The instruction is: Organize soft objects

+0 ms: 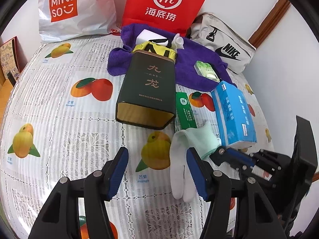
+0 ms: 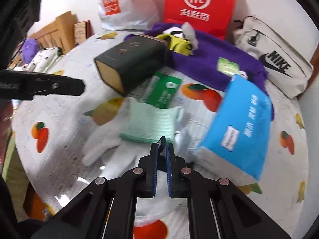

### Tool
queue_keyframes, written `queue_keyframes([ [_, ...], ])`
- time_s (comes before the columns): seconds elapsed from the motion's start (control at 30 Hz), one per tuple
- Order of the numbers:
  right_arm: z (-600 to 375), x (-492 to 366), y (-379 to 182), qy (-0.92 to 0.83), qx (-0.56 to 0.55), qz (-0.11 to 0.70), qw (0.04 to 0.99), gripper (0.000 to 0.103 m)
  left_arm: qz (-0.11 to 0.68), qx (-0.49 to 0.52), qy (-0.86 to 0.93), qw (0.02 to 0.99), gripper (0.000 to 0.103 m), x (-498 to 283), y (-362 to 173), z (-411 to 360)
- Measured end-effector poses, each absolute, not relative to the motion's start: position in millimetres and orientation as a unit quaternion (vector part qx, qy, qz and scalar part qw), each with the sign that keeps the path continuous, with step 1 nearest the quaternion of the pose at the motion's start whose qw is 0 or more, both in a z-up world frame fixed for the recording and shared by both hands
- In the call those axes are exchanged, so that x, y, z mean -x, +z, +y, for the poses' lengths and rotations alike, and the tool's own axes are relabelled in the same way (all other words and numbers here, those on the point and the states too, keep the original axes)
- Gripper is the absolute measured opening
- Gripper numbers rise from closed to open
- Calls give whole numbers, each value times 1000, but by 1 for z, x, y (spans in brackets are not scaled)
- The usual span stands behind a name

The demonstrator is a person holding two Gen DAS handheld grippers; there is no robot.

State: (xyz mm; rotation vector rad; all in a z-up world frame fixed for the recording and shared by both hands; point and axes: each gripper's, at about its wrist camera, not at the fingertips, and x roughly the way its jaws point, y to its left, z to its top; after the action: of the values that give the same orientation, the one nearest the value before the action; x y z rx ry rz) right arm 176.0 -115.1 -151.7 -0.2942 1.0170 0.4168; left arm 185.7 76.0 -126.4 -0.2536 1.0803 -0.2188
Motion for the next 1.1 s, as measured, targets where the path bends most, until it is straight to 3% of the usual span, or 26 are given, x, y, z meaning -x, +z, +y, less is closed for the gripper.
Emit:
queue_keyframes([
  [0.4, -116, -188, -179, 225, 91, 523, 817, 15, 519, 119, -104, 840, 58, -188, -131, 75],
  [0.47, -118, -188, -179, 225, 80, 518, 821, 7, 520, 117, -103, 840, 58, -189, -132, 75],
  [0.5, -119, -186, -176, 230, 71, 511, 825, 4, 521, 116, -103, 839, 58, -188, -132, 74],
  [1.1, -196, -153, -88, 188, 6, 434, 881, 4, 538, 88, -140, 827, 65, -205, -178, 1],
])
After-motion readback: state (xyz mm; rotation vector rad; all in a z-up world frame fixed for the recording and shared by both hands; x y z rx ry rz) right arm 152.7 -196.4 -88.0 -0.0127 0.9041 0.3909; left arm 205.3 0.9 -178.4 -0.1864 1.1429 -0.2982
